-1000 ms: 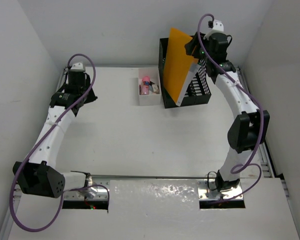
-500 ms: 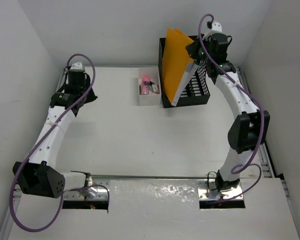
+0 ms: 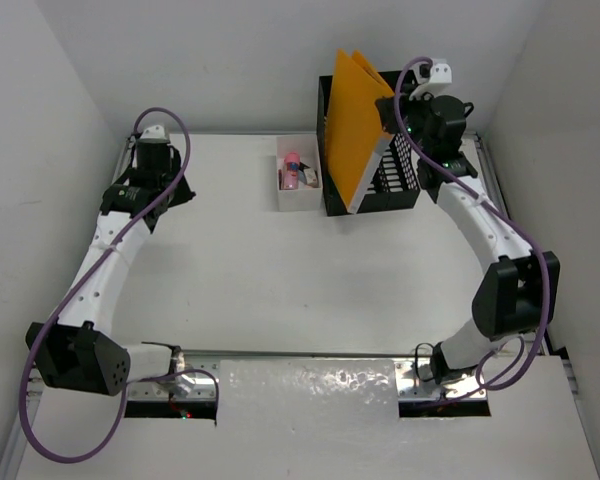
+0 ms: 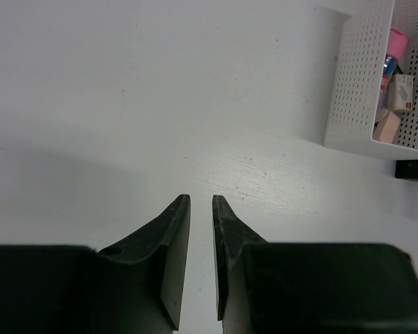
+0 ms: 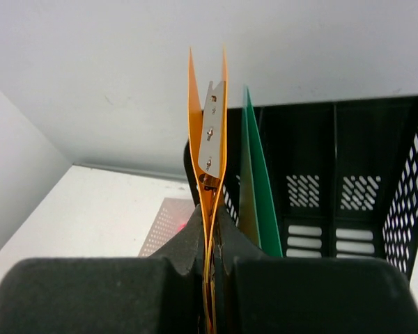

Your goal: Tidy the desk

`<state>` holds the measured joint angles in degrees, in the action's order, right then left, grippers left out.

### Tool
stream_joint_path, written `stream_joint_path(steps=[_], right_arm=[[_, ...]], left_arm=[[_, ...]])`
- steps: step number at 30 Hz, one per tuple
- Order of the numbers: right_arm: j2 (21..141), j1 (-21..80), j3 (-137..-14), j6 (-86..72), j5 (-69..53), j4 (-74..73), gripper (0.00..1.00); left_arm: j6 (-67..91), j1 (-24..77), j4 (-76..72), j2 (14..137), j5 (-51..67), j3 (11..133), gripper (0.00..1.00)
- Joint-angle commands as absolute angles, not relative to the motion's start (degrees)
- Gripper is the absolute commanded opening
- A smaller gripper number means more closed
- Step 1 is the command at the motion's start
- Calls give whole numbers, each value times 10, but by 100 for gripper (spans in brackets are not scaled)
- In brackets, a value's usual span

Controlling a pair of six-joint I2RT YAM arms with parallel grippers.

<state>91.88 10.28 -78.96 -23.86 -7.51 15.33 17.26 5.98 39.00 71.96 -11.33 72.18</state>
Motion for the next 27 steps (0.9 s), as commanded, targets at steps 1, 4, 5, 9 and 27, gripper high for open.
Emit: stream_joint_path(steps=[1,4,5,9,27], right_arm=[[886,112,-780,-224,-74,279,0],[896,112,-777,-221,-66,302,0],[899,112,-778,-221,-64,313,0],[912,112,-780,-223,-56,344,0],[954,123,-706,-252,-35,503,0]], left_arm=[[184,60,387,722,-112,721,17],[184,60,391,726,-117,723,17],[184,60,392,728,-120,724,17],[189,60,399,734,-121,728,18],[187,60,442,737,-136,742,20]])
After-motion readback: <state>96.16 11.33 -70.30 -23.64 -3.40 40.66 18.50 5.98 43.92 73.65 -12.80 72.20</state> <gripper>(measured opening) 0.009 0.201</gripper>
